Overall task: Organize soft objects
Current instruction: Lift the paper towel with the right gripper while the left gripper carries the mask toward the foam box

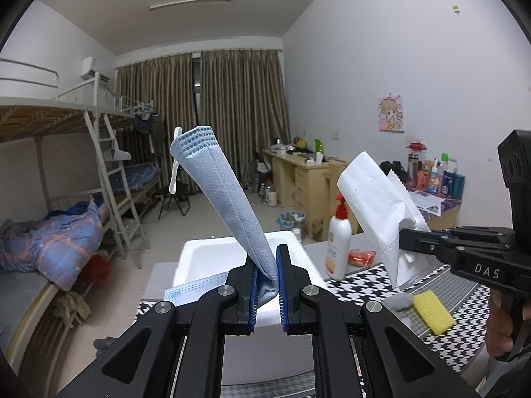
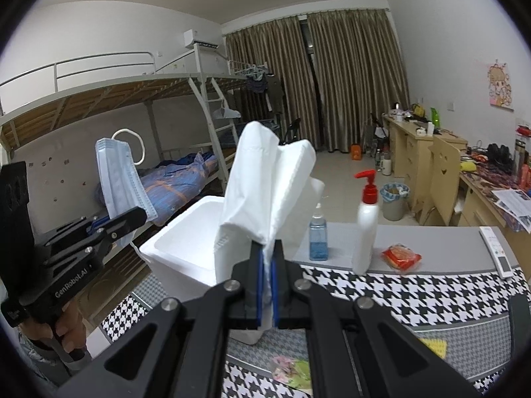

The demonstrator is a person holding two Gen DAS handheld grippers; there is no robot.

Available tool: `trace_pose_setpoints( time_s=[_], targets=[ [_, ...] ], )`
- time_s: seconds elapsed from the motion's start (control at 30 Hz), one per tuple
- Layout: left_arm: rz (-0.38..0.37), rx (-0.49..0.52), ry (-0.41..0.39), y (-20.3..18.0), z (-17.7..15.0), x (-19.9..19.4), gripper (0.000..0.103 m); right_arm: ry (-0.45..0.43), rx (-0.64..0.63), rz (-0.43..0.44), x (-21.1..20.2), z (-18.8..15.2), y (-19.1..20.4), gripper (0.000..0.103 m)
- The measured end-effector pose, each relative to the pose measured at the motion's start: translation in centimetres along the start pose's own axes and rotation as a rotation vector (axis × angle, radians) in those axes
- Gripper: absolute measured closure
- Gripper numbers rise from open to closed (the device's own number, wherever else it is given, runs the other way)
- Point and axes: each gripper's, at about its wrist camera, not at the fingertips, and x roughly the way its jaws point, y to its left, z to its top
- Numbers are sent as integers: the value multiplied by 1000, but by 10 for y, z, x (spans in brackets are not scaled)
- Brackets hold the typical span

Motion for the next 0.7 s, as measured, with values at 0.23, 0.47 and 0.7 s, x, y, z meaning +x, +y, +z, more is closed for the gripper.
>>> trace_pose_setpoints(
  time_s=[0.23, 0.47, 0.7],
  targets=[
    [38, -17, -2, 17, -1, -2, 92, 10, -22, 26, 10, 5, 10, 96],
    [65, -35, 1, 28, -2, -2, 92, 30, -40, 43, 23, 10, 20, 96],
    [91, -48, 6, 42, -5, -2, 92, 57, -54, 64, 40, 15, 33, 96]
  ],
)
